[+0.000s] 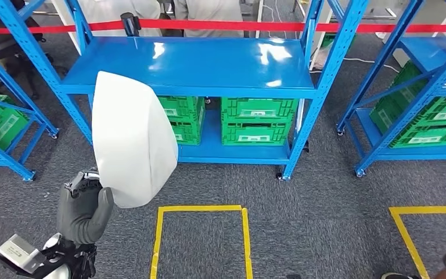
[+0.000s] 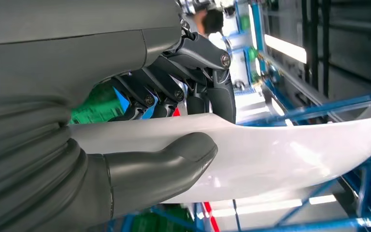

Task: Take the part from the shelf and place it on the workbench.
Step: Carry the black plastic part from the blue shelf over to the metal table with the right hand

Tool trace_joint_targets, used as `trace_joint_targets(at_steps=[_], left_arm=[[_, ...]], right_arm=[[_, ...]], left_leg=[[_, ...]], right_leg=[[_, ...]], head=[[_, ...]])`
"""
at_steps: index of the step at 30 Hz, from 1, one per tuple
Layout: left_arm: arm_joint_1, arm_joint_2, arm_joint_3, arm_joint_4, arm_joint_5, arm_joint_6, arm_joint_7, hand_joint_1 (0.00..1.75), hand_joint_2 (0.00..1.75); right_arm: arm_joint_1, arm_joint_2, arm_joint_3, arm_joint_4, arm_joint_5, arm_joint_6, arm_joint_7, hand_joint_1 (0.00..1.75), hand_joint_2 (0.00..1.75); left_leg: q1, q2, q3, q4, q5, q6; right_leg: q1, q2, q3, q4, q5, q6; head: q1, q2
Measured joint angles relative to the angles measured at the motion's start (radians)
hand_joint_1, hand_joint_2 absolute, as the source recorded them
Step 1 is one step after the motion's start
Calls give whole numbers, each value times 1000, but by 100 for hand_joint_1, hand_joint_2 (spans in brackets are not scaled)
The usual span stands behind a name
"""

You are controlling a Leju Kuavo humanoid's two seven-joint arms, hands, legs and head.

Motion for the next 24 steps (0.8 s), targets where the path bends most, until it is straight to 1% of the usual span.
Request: trace_joint_targets(at_steps=[1,2,3,4,5,6,7,8,9,10,11,12,13,14,15,16,17,18,19,20,21,22,23,24], left_arm=[[3,1,0,-4,-5,3,6,175,175],[6,1,0,-9,-11,6,12,175,175],[8,1,-1,-15,-16,9,19,175,175],[10,1,-2,-19,-20,11,25,175,175],[11,1,-3,-23,-22,13,31,175,175],[12,1,-3,-26,-23,14,35,175,175],[13,1,-3,-28,-24,15,37,175,175],[14,1,-3,-30,-24,15,39,175,175],[14,1,-3,-32,-24,15,40,175,175],[14,1,-3,-35,-24,15,40,175,175],[14,1,-4,-36,-24,15,39,175,175],[13,1,-5,-37,-23,14,38,175,175],[14,1,-6,-38,-21,12,33,175,175],[14,2,-6,-38,-19,9,26,175,175],[14,2,-7,-38,-17,6,15,175,175],[12,2,-7,-38,-16,2,4,175,175],[6,3,-7,-36,-15,-2,-5,175,175],[-2,3,-7,-33,-15,-5,-11,175,175],[-12,3,-8,-27,-15,-8,-15,175,175],[-22,4,-8,-21,-15,-10,-18,175,175],[-28,4,-8,-15,-15,-11,-20,175,175],[-33,5,-8,-10,-15,-12,-22,175,175],[-36,5,-8,-6,-15,-13,-23,175,175],[-39,5,-8,-3,-16,-13,-26,175,175]], right_arm=[[0,1,0,0,4,0,5,0,0],[0,3,0,0,8,0,11,0,0],[1,5,0,0,13,0,19,0,0],[1,7,0,0,17,0,27,0,0],[2,9,0,0,20,0,33,0,0],[3,10,0,0,22,0,36,0,0],[3,12,0,0,24,0,37,0,0],[3,13,0,0,25,0,37,0,0],[3,14,0,0,26,-1,36,0,0],[3,13,1,0,26,-3,35,0,0],[4,12,1,0,25,-7,31,0,0],[5,11,1,0,21,-12,25,0,0],[6,10,0,0,14,-19,17,0,0],[7,10,-1,0,6,-25,6,0,0],[7,10,-3,0,-2,-30,-5,0,0],[7,9,-6,0,-9,-34,-15,0,0],[7,8,-10,0,-15,-37,-21,0,0],[7,7,-15,0,-19,-38,-25,0,0],[7,6,-20,0,-23,-39,-27,0,0],[7,4,-23,0,-25,-40,-28,0,0],[6,4,-26,0,-24,-40,-28,0,0],[6,3,-27,0,-22,-40,-29,0,0],[5,3,-28,0,-18,-40,-31,0,0],[4,3,-29,0,-14,-39,-32,0,0]], left_leg=[[0,-6,-6,0,7,10],[0,-12,-12,0,16,18],[0,-17,-19,0,23,24],[-1,-24,-28,1,30,28],[-3,-31,-37,4,36,29],[-5,-40,-44,7,41,30],[-7,-50,-51,11,45,29],[-9,-60,-56,14,48,28],[-11,-70,-59,17,50,27],[-11,-79,-62,19,51,26],[-10,-89,-66,22,53,23],[-6,-97,-71,23,55,17],[-2,-108,-77,24,58,11],[1,-120,-82,23,61,3],[3,-126,-86,23,63,-3],[1,-119,-91,29,59,-9],[-1,-101,-105,53,44,-14],[-1,-76,-127,97,19,-20],[0,-53,-158,159,-13,-27],[4,-41,-193,227,-42,-33],[8,-36,-219,279,-56,-38],[11,-32,-229,297,-52,-43],[15,-27,-217,274,-29,-47],[18,-17,-187,215,7,-50]], right_leg=[[-2,4,-6,14,-12,6],[-4,13,-18,47,-39,12],[-5,25,-39,100,-77,16],[-5,34,-64,168,-119,18],[-4,38,-86,233,-152,18],[-4,40,-97,275,-169,17],[-2,41,-90,281,-167,13],[0,45,-62,247,-149,8],[3,56,-19,181,-120,-1],[5,82,25,111,-99,-14],[7,107,59,51,-84,-24],[9,126,78,15,-79,-31],[12,135,84,0,-82,-35],[14,126,85,-7,-80,-35],[12,112,87,-14,-77,-35],[9,99,90,-22,-74,-37],[4,83,94,-30,-70,-39],[1,68,96,-36,-68,-40],[1,53,97,-38,-67,-42],[1,38,97,-38,-67,-43],[0,24,96,-37,-68,-43],[0,10,96,-37,-68,-42],[-2,-2,95,-35,-69,-41],[-3,-13,96,-33,-70,-38]], head=[[1,0],[1,0],[2,0],[3,0],[3,0],[3,0],[3,0],[3,0],[3,0],[2,0],[1,0],[0,0],[0,0],[1,0],[3,0],[2,0],[-1,0],[-3,0],[-6,0],[-8,0],[-8,0],[-8,0],[-8,0],[-8,0]])
